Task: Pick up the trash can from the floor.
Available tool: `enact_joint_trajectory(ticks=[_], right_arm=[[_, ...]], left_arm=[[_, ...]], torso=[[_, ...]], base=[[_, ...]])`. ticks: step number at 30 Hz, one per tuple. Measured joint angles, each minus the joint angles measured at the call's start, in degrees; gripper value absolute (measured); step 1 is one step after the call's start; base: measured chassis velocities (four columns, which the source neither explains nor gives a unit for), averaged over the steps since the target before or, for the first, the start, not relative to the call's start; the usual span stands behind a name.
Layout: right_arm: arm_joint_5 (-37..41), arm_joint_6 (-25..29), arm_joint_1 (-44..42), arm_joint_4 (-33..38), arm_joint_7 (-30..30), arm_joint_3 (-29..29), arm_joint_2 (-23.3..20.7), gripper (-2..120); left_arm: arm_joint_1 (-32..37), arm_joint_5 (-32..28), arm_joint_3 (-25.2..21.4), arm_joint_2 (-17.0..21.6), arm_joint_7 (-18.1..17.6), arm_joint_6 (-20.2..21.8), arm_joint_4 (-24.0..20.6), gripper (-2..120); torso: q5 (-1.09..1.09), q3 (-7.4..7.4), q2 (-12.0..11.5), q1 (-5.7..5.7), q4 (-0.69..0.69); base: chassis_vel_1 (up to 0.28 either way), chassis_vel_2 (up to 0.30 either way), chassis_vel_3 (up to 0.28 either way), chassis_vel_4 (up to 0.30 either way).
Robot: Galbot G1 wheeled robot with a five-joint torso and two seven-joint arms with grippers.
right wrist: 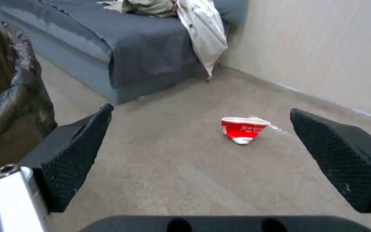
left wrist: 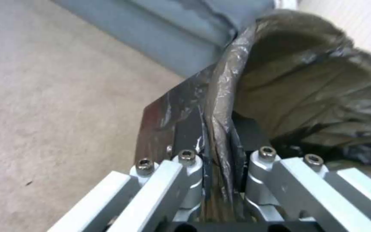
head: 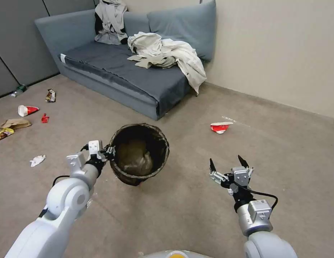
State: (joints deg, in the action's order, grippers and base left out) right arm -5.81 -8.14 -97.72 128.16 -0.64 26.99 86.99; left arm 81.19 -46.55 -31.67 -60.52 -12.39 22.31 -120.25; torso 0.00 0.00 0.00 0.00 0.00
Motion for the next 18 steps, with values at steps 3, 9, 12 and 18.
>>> enact_joint_trajectory(ticks=[3,9,12,18], right_arm=[[-0.12,0.08,0.07,-0.12,0.01,-0.12,0.13,100],[-0.43,0.33,0.16,-0.34,0.05,-0.45,0.52,100],[-0.52,0.44,0.16,-0.38,0.04,-0.45,0.53,100],[-0.46,0.46,0.2,-0.07,0.06,-0.08,0.17,100]], left_arm=[[1.09,0.91,-0.08,-0.31,0.58,-1.48,-1.12,7],[2.0,6.78,1.38,-1.43,0.98,-2.99,-4.53,7],[2.18,8.72,2.43,-2.0,0.04,-2.96,-5.56,7],[3.2,10.91,3.44,-3.24,-0.63,-3.05,-6.94,7]], torso=[[0.0,0.0,0.0,0.0,0.01],[0.01,0.0,0.0,0.0,-0.01],[0.01,0.0,0.0,0.0,-0.01],[0.01,0.0,0.0,0.0,0.0]], base=[[0.0,0.0,0.0,0.0],[0.0,0.0,0.0,0.0],[0.0,0.0,0.0,0.0],[0.0,0.0,0.0,0.0]])
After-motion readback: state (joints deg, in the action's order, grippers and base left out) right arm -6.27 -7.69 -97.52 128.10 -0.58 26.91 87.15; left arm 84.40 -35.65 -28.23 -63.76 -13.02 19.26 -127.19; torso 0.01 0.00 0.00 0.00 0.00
